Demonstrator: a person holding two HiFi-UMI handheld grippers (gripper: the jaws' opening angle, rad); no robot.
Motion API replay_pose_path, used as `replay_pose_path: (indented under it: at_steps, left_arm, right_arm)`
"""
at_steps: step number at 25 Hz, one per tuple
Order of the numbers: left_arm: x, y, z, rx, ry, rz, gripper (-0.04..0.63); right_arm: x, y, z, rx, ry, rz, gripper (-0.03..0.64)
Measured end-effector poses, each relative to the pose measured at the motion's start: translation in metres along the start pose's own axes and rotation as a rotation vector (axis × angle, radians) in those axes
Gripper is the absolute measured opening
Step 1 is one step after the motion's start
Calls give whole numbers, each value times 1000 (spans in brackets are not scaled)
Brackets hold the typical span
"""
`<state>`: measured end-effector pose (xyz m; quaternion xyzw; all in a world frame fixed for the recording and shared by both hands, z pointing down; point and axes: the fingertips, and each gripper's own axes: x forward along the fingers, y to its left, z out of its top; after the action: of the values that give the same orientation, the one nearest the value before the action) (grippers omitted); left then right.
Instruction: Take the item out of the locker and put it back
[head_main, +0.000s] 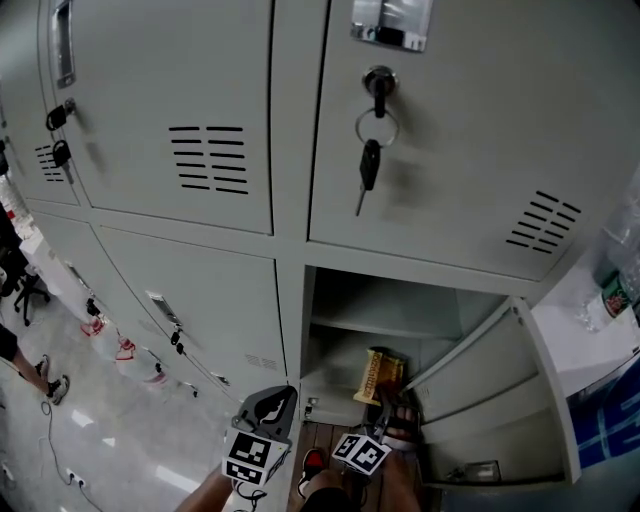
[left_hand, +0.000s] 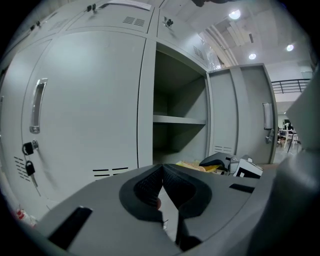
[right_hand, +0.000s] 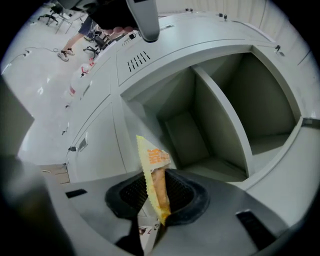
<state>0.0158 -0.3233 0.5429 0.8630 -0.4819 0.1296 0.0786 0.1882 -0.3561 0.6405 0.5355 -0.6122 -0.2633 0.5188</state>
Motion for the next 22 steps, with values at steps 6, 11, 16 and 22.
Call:
replay_pose_path:
  at_steps: [6,11,16,22]
  left_arm:
    - [2,-2,-5,3,19,-3,21]
    - [2,2,-7,-1,30,5,21]
    - [2,0,-8,0,31,1,21]
    - [-3,3,-7,5,28,0,21]
  right_arm:
    - [6,10,-5,-30,12,15,97]
    - [7,13,-6,-47,8,-2,101]
    - [7,11,-6,-23,7,-10,107]
    - [4,5,-3,53,-24,-4,316]
